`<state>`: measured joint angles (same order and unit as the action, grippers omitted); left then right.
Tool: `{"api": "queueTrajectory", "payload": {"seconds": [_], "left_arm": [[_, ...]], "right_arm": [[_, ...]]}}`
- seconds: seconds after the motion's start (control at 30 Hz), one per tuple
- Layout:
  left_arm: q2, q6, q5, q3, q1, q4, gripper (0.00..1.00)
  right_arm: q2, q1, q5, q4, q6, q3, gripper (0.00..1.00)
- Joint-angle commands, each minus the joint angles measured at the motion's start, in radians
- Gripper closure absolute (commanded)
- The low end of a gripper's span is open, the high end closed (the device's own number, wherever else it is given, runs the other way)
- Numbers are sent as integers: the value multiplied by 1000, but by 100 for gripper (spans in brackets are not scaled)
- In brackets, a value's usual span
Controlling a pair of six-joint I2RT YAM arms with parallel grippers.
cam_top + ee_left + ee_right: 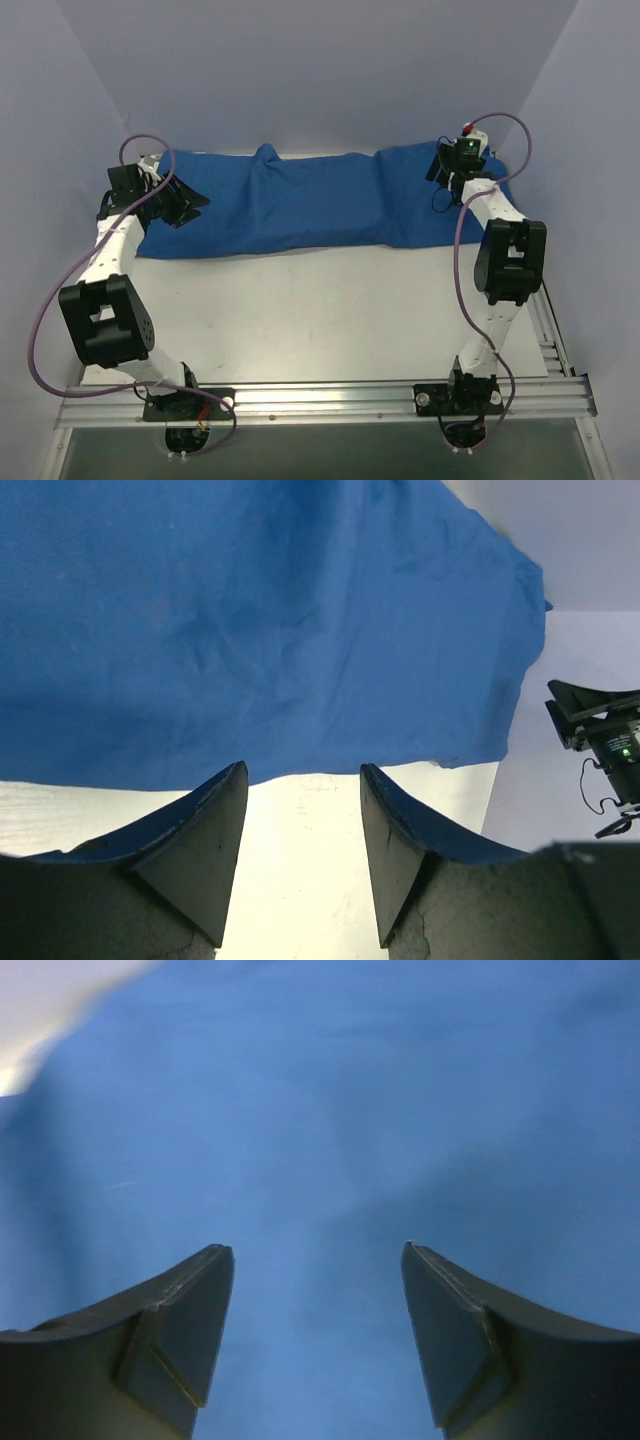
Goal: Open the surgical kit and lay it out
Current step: Open the surgical kit at the center of the board.
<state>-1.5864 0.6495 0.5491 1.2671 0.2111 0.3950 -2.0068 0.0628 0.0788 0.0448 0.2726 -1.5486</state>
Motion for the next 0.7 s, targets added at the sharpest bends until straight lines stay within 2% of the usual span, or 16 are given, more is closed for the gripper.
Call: {"api": "queueTrajectory", "payload": {"seconds": [0.0,0.13,0.3,0.47,0.67], "left_arm": [[-55,-11,32,54,5,-57,43],[-84,-10,79,51,4,-119,37],[-139,-7,112,116,-9,-131,36],[-211,25,107,179,-24,-136,35],[-263,131,149,169,-42,-278,32]], "right_arm": [[-55,-37,-253,143,77,-11,28],[-144,-84,-391,211,135,-93,21],[-233,-101,-441,236,186,-182,18],[-263,-98,-399,242,292,-227,16],[-302,-106,-370,285,381,-274,14]]}}
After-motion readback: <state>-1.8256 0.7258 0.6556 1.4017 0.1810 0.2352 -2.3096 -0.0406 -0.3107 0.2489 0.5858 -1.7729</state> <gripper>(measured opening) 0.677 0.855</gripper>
